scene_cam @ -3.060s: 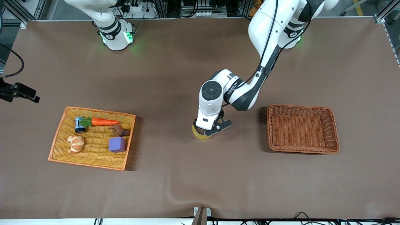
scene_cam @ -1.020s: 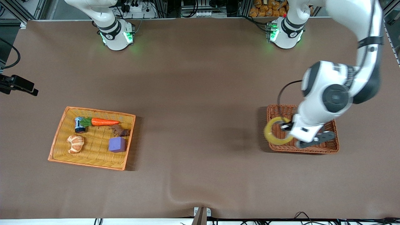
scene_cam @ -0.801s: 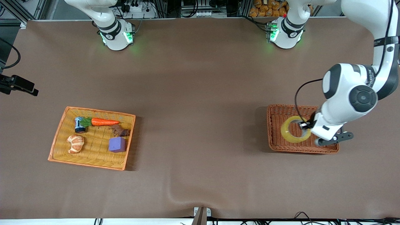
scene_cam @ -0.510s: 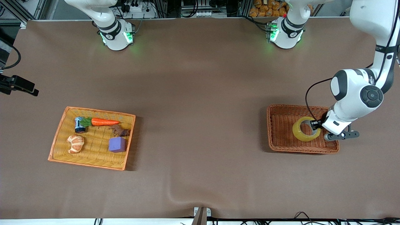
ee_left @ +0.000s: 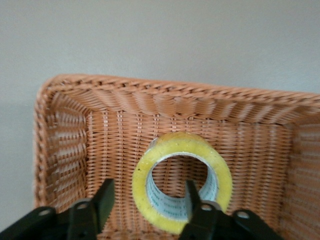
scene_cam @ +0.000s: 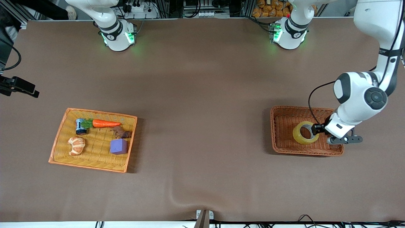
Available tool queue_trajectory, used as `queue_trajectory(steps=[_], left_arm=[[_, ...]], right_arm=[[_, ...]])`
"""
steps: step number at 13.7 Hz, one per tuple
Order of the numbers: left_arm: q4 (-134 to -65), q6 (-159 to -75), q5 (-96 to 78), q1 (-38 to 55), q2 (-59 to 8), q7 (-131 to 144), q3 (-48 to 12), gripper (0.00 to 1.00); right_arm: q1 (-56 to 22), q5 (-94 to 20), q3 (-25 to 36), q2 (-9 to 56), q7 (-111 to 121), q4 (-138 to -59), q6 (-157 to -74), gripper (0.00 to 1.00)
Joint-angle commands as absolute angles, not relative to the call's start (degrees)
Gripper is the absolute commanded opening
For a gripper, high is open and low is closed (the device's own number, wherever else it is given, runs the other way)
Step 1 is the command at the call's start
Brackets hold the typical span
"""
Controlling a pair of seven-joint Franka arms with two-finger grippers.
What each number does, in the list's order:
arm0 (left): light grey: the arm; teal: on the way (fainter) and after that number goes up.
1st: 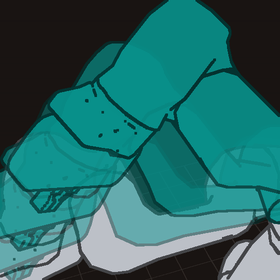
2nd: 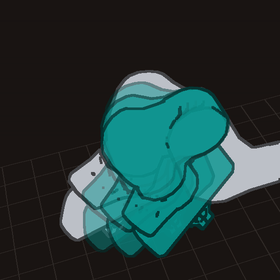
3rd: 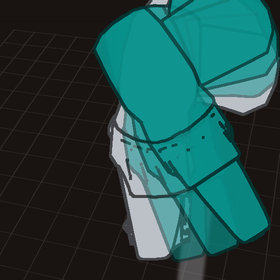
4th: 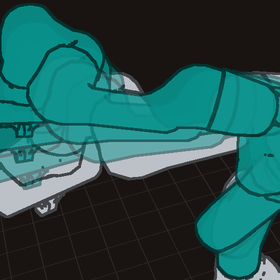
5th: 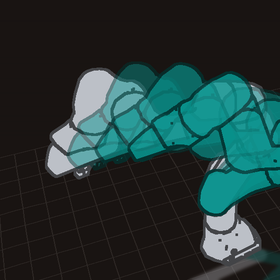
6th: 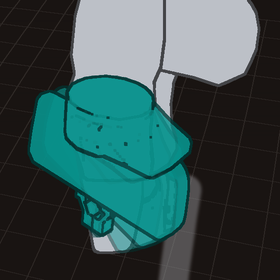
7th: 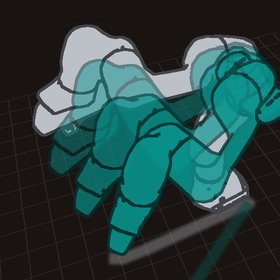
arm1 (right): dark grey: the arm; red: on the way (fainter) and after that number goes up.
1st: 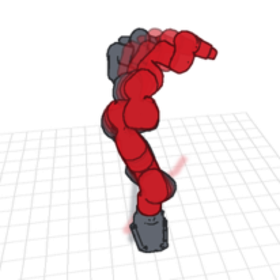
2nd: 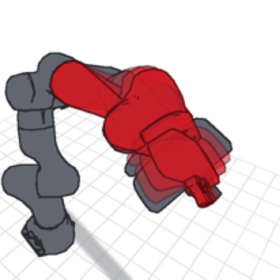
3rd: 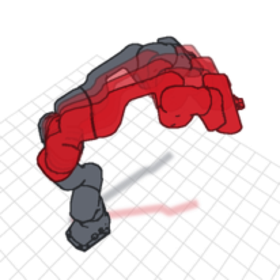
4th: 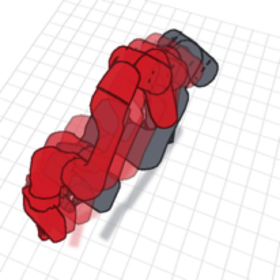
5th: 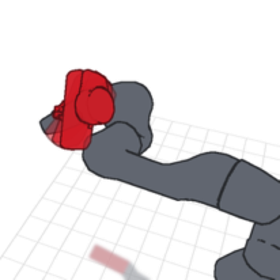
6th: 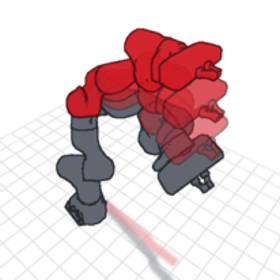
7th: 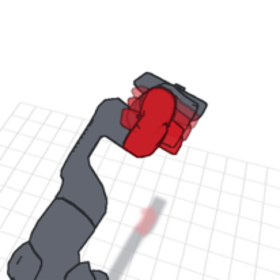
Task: Transfer tape with both arms
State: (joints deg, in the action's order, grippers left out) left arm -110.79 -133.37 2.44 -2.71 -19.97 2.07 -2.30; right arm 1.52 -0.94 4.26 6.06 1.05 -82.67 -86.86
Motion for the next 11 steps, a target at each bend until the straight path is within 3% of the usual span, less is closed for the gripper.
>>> queue_trajectory(steps=[1, 5, 11], left_arm=[[-99.4, -117.4, 1.2, -2.8, -18.3, 1.2, -3.2, 1.00], [-87.1, -100.5, 1.5, -2.7, -14.5, 1.4, -3.8, 1.00], [-86.4, -88.0, 1.5, -2.9, -2.6, 1.4, -6.8, 1.00]], right_arm=[[1.6, -0.9, 4.1, 6.3, 0.5, -81.8, -86.6, 1.00], [1.4, -0.9, 4.1, 6.5, 0.3, -81.9, -86.7, 1.00], [1.1, -1.0, 4.1, 6.5, 0.2, -82.3, -87.3, 1.00]])
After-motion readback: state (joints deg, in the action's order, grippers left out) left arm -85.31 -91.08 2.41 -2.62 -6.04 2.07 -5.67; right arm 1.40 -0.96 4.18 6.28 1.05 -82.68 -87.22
